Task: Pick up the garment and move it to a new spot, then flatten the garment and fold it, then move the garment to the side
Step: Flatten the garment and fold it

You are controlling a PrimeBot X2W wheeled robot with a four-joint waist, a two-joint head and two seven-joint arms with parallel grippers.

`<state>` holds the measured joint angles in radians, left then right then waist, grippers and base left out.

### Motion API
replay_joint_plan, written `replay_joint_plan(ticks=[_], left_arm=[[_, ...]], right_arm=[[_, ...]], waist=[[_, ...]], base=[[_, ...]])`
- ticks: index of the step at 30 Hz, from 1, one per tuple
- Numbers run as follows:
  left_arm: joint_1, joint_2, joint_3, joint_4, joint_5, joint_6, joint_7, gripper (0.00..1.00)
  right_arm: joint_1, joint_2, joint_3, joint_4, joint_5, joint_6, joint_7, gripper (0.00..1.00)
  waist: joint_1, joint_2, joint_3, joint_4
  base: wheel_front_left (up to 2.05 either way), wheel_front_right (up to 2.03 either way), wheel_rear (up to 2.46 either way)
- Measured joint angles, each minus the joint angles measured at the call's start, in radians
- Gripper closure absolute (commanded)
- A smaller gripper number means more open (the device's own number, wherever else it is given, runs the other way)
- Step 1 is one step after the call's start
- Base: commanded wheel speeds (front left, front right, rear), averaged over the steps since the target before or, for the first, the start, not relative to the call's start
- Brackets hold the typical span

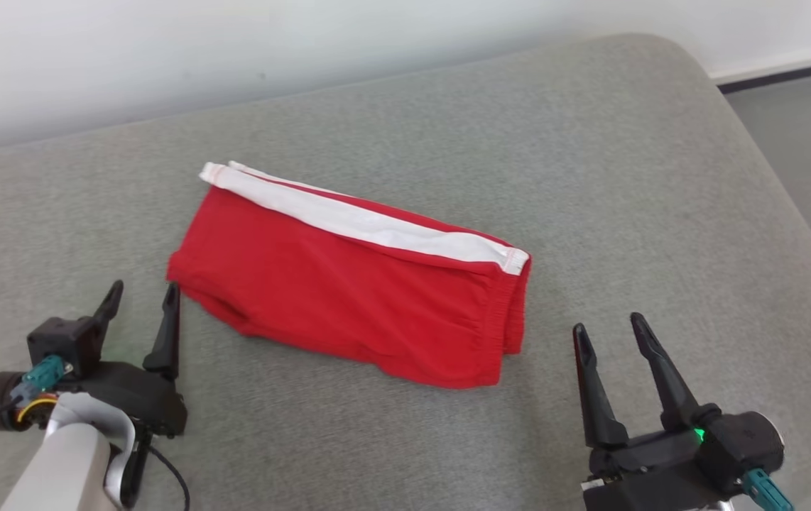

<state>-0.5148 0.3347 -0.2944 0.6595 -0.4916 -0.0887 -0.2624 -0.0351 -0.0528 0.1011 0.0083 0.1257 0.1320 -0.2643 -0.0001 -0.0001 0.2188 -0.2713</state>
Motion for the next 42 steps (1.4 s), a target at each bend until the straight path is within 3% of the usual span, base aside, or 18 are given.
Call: replay_joint_plan(ticks=[17,24,25,26,27,42], left_arm=[[-0.212,0.025,-0.064,0.298,0.063,-0.034,0.020,0.00],[-0.236,0.013,-0.110,0.378,0.079,-0.035,0.052,0.00],[-0.241,0.010,-0.114,0.389,0.078,-0.035,0.059,0.50],[-0.244,0.005,-0.116,0.397,0.077,-0.035,0.065,0.87],[-0.244,0.001,-0.122,0.402,0.077,-0.036,0.068,1.00],[-0.163,-0.099,-0.118,0.386,0.019,-0.029,0.011,1.00]], right_arm=[[-0.042,0.001,0.024,0.032,0.050,0.000,0.000,0.00],[-0.040,0.001,0.012,0.039,0.050,0.000,0.000,0.00],[-0.040,0.001,0.011,0.039,0.049,0.000,0.000,0.00],[-0.040,0.001,0.012,0.039,0.048,0.000,0.000,0.00],[-0.040,0.001,0.012,0.040,0.046,0.000,0.000,0.00],[0.018,0.002,-0.011,0.047,0.014,0.000,0.000,0.00]], waist=[[0.0002,0.0001,0.067,-0.097],[0.0001,0.0001,0.055,-0.104],[0.0001,0.0001,0.051,-0.103],[0.0001,0.0000,0.047,-0.101],[0.0001,0.0001,0.043,-0.099],[0.0000,0.0002,-0.051,-0.016]], base=[[0.00,0.00,0.00],[0.00,0.00,0.00],[0.00,0.00,0.00],[0.00,0.00,0.00],[0.00,0.00,0.00],[0.00,0.00,0.00]])
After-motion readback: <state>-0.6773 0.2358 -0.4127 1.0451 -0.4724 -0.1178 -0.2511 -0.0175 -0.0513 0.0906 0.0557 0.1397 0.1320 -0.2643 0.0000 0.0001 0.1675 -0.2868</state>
